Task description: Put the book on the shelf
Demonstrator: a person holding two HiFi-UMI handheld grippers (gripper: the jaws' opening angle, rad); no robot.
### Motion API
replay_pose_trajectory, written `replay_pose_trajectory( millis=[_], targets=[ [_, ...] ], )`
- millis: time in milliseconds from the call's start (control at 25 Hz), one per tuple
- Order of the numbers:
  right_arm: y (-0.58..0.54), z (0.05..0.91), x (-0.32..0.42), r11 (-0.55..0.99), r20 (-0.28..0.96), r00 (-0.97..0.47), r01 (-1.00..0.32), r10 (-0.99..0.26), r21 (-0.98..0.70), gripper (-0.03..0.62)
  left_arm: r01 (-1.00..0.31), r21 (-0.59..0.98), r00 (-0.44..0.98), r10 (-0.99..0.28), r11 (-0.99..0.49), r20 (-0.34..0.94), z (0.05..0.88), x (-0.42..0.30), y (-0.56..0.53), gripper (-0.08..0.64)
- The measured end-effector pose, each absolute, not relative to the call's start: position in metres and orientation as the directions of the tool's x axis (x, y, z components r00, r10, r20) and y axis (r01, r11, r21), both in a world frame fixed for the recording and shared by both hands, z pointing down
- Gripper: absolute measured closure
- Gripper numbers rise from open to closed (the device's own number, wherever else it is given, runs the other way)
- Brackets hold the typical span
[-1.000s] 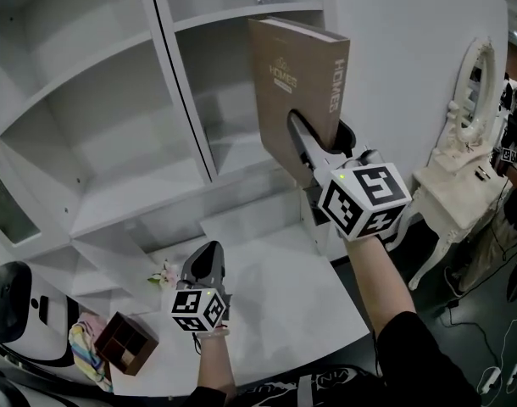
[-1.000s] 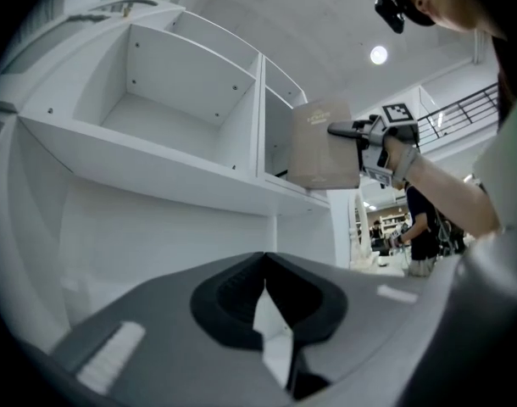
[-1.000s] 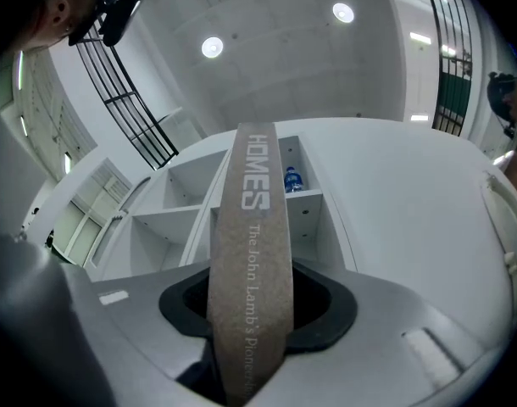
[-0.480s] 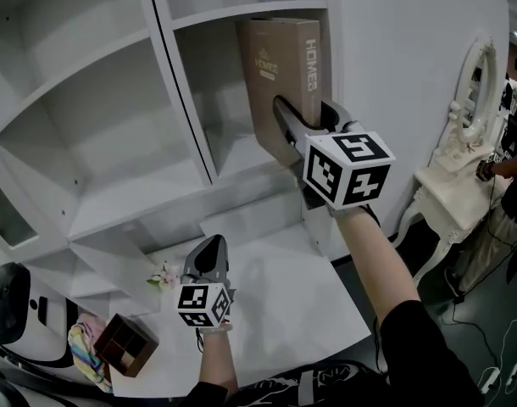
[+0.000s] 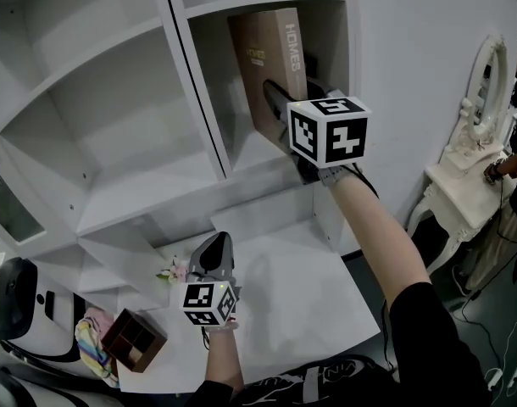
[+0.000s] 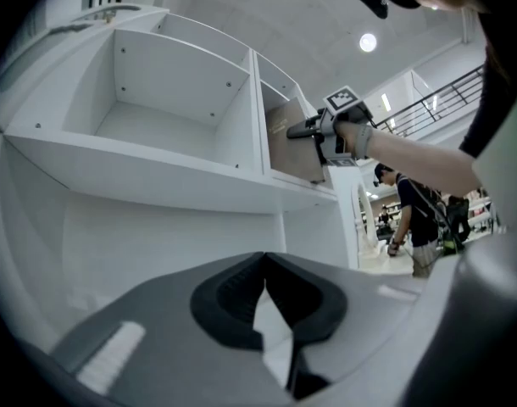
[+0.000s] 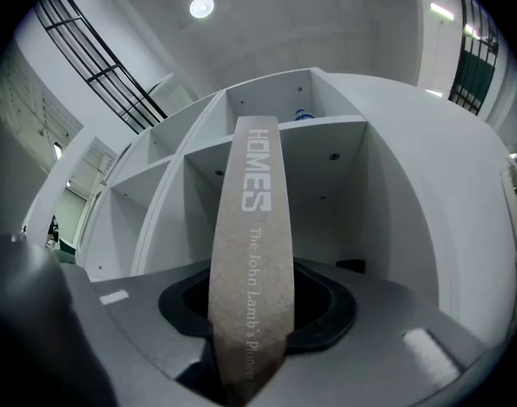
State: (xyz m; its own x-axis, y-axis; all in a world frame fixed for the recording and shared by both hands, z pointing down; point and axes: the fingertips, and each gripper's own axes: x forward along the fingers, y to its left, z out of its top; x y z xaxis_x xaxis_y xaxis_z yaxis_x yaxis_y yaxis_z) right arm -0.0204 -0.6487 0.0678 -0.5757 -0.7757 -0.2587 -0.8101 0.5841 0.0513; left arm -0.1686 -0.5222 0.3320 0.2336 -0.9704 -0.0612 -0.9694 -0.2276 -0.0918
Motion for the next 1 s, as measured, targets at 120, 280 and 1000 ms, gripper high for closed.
replay_pose_trajectory(
  millis=[120,280,1000],
  targets=[
    [-0.658,0.068,-0.03,0.584,-0.24,-0.577,-0.811,-0.781,0.05,0.41,-0.971,-0.087,0.226,-0.972,-0.221,-0.058,0.332,-0.175,-0.519,0.56],
    [-0.671,0.068,-0.042,0.579,-0.226,-0.572,-0.814,-0.788,0.041,0.41,-0.975,-0.086,0.21,-0.976,-0.205,-0.06,0.331,-0.185,-0.514,0.56],
    [-0.716,0.066,-0.082,0.528,-0.204,-0.523,-0.848,-0.828,0.03,0.41,-0.99,-0.092,0.109,-0.992,-0.103,-0.063,0.331,-0.234,-0.482,0.56]
  ],
)
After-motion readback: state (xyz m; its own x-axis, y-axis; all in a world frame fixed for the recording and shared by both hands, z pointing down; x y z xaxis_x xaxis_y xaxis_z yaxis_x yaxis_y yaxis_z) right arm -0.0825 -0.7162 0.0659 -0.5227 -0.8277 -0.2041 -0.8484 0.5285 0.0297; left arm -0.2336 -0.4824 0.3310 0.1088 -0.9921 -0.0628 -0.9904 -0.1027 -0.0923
